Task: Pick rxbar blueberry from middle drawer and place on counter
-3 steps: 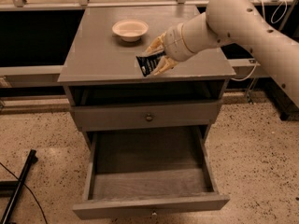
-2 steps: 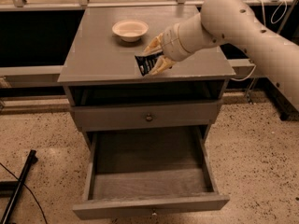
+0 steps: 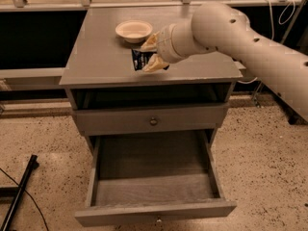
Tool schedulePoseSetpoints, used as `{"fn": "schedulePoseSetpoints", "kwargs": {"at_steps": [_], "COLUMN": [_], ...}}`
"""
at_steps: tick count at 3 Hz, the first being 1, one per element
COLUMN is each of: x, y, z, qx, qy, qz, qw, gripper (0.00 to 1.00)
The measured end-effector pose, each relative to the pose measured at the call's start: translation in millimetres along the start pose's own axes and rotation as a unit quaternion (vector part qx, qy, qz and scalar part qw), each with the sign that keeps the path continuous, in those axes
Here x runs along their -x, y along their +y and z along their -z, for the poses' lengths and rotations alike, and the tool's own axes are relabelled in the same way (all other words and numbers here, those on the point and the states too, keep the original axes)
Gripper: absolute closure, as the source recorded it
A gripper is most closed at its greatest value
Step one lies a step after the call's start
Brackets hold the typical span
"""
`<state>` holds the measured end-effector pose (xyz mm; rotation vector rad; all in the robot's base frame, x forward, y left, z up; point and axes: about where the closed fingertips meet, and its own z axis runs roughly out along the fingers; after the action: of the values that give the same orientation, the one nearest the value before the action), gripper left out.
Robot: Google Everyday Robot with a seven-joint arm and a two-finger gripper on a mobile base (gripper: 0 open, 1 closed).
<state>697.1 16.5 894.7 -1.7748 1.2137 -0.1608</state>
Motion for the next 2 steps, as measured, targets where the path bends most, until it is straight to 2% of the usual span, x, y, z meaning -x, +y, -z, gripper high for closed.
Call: {"fn": "schedulePoseSetpoints", "kwargs": {"at_steps": [1,2], "x": [1.0,1.1], "y": [-2.1,-1.9], "z": [-2.0,-2.1], "qx": [-0.006,-0.005], "qy": [-0.002,-0.002], "qz": [-0.015,-0.014], "qw": [0.9999,0.9999], "gripper": [0.35,0.12]}}
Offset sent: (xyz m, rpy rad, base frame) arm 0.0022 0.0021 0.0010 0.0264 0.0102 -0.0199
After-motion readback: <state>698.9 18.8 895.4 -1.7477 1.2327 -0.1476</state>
